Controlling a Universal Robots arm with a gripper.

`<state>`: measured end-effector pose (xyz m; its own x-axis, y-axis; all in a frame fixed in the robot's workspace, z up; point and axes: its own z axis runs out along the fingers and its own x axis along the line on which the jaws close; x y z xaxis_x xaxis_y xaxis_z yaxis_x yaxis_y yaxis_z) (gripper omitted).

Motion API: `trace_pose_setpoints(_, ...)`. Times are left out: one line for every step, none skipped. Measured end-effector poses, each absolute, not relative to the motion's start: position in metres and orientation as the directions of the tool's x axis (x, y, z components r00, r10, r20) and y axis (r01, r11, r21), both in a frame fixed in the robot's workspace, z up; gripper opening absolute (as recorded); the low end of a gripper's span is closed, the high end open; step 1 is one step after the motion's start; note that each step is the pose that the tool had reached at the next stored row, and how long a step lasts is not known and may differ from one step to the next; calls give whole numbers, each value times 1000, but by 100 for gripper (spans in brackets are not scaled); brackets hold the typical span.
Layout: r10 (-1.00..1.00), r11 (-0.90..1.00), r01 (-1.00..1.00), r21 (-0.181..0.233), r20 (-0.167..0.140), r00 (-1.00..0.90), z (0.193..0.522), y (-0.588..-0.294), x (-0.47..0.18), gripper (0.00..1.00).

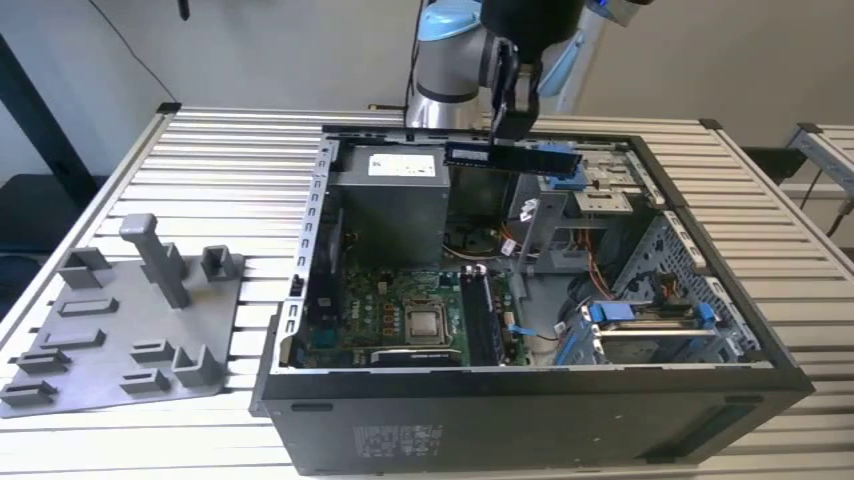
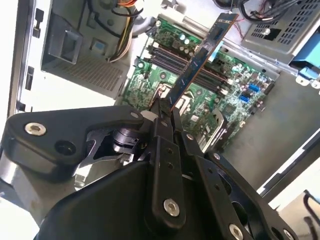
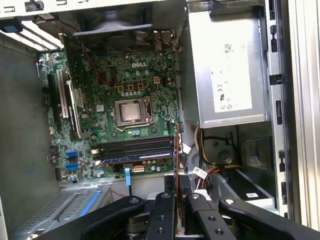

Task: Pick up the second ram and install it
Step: 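Insert the second ram into the second slot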

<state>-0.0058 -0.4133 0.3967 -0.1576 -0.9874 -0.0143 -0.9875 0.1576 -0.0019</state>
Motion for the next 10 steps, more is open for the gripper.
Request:
trace_pose_setpoints(-985,174,-985,-2,-14,-173,397,-413,-6,14)
trace_pose_setpoints(-982,189,-982,-2,-14,-189,396,-413,-6,14)
trace_pose_setpoints(-978,207,-978,-2,-14,-206,396,-413,-6,14)
trace_pose_setpoints(-975,222,-975,-2,-14,-222,396,-413,-6,14)
trace_pose_setpoints(-971,237,-971,-2,-14,-237,396,-413,-6,14)
trace_pose_setpoints(-968,252,-968,-2,-14,-252,396,-413,-6,14)
trace_pose_setpoints(-964,266,-964,-2,-14,-266,396,-413,-6,14)
trace_pose_setpoints(-960,281,-960,-2,-14,-281,396,-413,-6,14)
trace_pose_setpoints(-955,295,-955,-2,-14,-295,395,-413,-6,14)
trace_pose_setpoints(-951,309,-951,-2,-14,-309,395,-413,-6,14)
